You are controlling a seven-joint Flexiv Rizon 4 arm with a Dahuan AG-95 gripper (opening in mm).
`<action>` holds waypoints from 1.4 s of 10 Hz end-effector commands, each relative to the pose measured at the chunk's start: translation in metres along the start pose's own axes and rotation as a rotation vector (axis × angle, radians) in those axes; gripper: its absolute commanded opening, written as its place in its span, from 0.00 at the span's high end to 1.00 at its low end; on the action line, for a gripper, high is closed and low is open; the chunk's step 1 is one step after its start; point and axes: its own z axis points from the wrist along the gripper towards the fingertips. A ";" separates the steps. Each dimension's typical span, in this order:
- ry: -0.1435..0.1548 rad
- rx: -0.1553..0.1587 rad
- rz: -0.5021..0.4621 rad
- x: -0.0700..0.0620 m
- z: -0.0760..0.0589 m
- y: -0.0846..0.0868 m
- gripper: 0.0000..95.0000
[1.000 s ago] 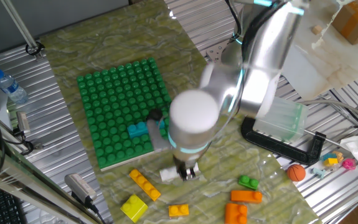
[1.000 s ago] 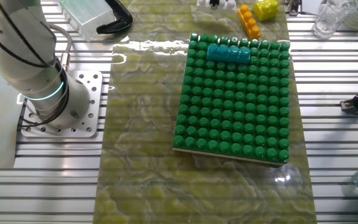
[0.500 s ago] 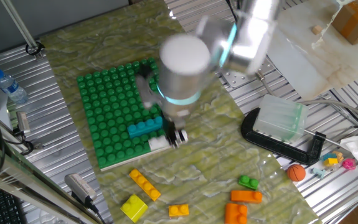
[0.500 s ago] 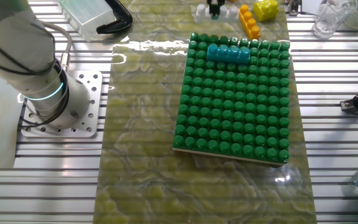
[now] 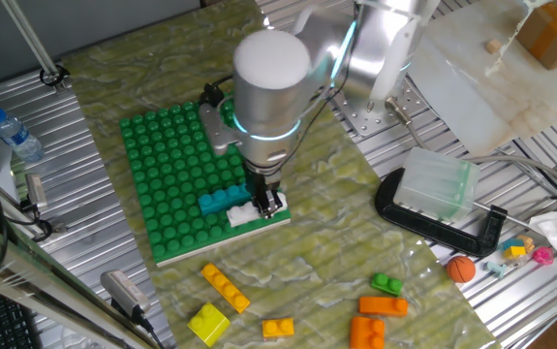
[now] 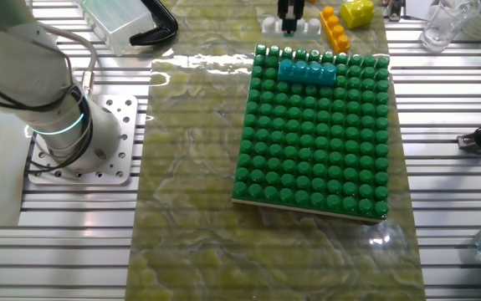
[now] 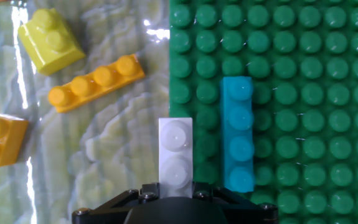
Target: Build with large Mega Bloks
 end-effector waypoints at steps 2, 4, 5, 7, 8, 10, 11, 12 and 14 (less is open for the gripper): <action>-0.003 0.033 0.091 0.002 -0.001 -0.001 1.00; 0.003 0.048 0.071 0.002 -0.001 -0.001 1.00; 0.001 0.052 0.063 0.000 -0.002 -0.004 1.00; 0.007 0.054 0.034 -0.009 -0.011 -0.024 1.00; 0.004 0.051 0.017 -0.015 -0.015 -0.036 1.00; -0.008 0.045 0.008 -0.026 -0.015 -0.056 1.00; -0.011 0.043 0.014 -0.031 -0.015 -0.065 1.00; -0.007 0.044 0.014 -0.034 -0.014 -0.071 1.00; -0.003 0.041 0.026 -0.042 -0.009 -0.078 1.00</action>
